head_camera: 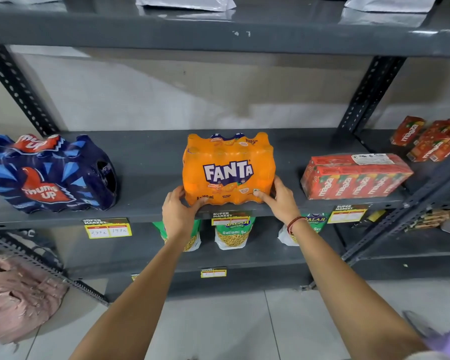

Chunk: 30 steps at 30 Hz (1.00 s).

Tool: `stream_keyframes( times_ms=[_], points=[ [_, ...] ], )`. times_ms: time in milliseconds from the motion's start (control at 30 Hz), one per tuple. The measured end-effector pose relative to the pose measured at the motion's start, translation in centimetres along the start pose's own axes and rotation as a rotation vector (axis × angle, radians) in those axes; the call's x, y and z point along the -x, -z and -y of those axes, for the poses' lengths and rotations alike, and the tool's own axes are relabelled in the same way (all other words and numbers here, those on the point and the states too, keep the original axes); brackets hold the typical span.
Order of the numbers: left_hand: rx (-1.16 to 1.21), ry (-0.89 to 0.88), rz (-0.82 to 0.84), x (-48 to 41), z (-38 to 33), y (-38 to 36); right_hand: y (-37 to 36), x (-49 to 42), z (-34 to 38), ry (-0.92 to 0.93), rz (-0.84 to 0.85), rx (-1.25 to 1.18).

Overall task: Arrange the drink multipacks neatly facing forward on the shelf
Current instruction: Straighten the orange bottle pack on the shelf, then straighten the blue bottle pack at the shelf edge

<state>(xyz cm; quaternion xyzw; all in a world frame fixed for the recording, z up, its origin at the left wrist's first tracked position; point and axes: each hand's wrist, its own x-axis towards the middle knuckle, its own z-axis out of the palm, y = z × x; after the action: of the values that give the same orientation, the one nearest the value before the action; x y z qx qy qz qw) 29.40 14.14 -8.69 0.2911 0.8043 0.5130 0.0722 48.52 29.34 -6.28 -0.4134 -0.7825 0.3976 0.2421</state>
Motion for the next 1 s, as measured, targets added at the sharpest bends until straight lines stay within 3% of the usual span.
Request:
stream_keyframes(
  times_ms=[100,200,267,333,533,667,800,933,1000],
  points=[
    [0.0,-0.029,0.059,-0.2,0.6,0.8,-0.6,0.9,0.1,-0.002,-0.108,-0.032],
    [0.039,-0.07,0.033,0.0,2.2,2.8,-2.7,3.1,0.7,-0.007,-0.404,-0.05],
    [0.065,-0.087,-0.023,0.0,3.5,4.9,-4.7,4.6,1.8,0.078,-0.59,-0.045],
    [0.091,-0.098,-0.096,-0.4,4.7,7.2,-6.9,5.5,3.4,0.195,-0.65,-0.05],
    [0.159,-0.044,-0.437,-2.4,9.0,15.7,-15.4,4.7,11.6,0.492,-0.384,-0.079],
    [0.136,0.015,-0.601,-4.4,11.9,21.7,-21.7,2.7,16.8,0.498,-0.054,-0.133],
    [0.184,0.154,-0.485,-7.6,13.6,26.0,-26.8,0.8,20.0,0.383,0.206,-0.075],
    [0.238,0.293,-0.268,-10.6,14.6,27.4,-28.9,-0.2,20.6,0.311,0.21,-0.14],
    [0.351,0.309,-0.249,-11.3,14.4,26.8,-29.0,-0.5,20.4,0.305,0.208,-0.119]
  ],
)
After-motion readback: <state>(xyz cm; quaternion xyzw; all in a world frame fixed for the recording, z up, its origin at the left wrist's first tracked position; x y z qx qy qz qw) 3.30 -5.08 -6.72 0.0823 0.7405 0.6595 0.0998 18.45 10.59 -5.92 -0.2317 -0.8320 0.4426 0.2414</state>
